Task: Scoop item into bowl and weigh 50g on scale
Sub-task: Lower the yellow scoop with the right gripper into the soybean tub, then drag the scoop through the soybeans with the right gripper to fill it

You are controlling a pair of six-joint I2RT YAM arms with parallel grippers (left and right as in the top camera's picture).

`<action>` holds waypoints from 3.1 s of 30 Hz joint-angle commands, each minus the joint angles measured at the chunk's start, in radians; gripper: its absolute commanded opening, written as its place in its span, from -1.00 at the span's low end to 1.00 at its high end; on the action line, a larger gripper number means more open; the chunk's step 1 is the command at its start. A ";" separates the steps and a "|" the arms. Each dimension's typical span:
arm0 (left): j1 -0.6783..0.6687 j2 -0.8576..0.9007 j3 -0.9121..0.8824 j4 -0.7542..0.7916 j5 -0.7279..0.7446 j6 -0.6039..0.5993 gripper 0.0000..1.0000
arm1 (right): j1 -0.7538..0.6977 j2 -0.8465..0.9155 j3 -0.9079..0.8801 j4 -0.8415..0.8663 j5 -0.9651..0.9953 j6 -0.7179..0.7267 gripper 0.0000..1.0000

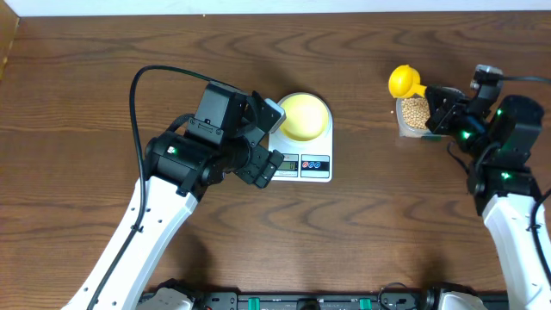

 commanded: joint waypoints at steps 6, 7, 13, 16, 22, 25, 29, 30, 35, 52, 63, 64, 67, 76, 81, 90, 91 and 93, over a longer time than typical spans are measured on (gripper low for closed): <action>0.003 -0.009 -0.002 -0.006 0.005 0.019 0.77 | -0.013 -0.012 0.167 -0.228 0.033 -0.230 -0.98; 0.003 -0.009 -0.002 -0.006 0.005 0.019 0.76 | -0.013 -0.012 0.174 -0.246 0.041 -0.267 -0.98; 0.003 -0.009 -0.002 -0.006 0.005 0.019 0.76 | -0.013 -0.012 0.176 -0.266 0.087 -0.367 -0.98; 0.003 -0.009 -0.002 -0.006 0.005 0.019 0.77 | -0.013 -0.009 0.174 -0.272 0.087 -0.420 -0.98; 0.003 -0.009 -0.002 -0.006 0.005 0.019 0.76 | -0.013 -0.004 0.173 -0.280 0.103 -0.489 -0.98; 0.003 -0.009 -0.002 -0.006 0.005 0.019 0.77 | -0.013 -0.004 0.173 -0.280 0.149 -0.489 -0.98; 0.003 -0.009 -0.002 -0.006 0.005 0.019 0.76 | -0.014 -0.004 0.173 -0.283 0.156 -0.489 -0.98; 0.003 -0.009 -0.002 -0.006 0.005 0.019 0.77 | -0.014 -0.004 0.173 -0.283 0.156 -0.489 -0.98; 0.003 -0.009 -0.002 -0.006 0.005 0.019 0.76 | -0.014 -0.004 0.173 -0.307 0.166 -0.489 -0.98; 0.003 -0.009 -0.002 -0.006 0.005 0.019 0.76 | -0.068 0.138 0.185 -0.421 0.163 -0.475 -0.98; 0.003 -0.009 -0.002 -0.006 0.005 0.019 0.77 | -0.069 0.254 0.185 -0.371 0.260 -0.521 -0.98; 0.003 -0.009 -0.002 -0.006 0.005 0.019 0.77 | -0.070 0.259 0.185 -0.365 0.260 -0.529 -0.98; 0.003 -0.009 -0.002 -0.006 0.005 0.019 0.76 | -0.069 0.272 0.185 -0.338 0.260 -0.537 -0.98; 0.003 -0.009 -0.002 -0.006 0.005 0.019 0.76 | -0.069 0.267 0.185 -0.333 0.214 -0.537 -0.99; 0.003 -0.009 -0.002 -0.006 0.005 0.019 0.76 | -0.069 0.219 0.185 -0.338 0.206 -0.537 -0.99; 0.003 -0.009 -0.002 -0.006 0.005 0.019 0.77 | -0.069 0.085 0.185 -0.404 0.207 -0.538 -0.98; 0.003 -0.009 -0.002 -0.006 0.005 0.019 0.76 | -0.069 0.077 0.185 -0.407 0.209 -0.540 -0.98; 0.003 -0.009 -0.002 -0.006 0.005 0.019 0.76 | -0.069 0.067 0.185 -0.415 0.223 -0.566 -0.98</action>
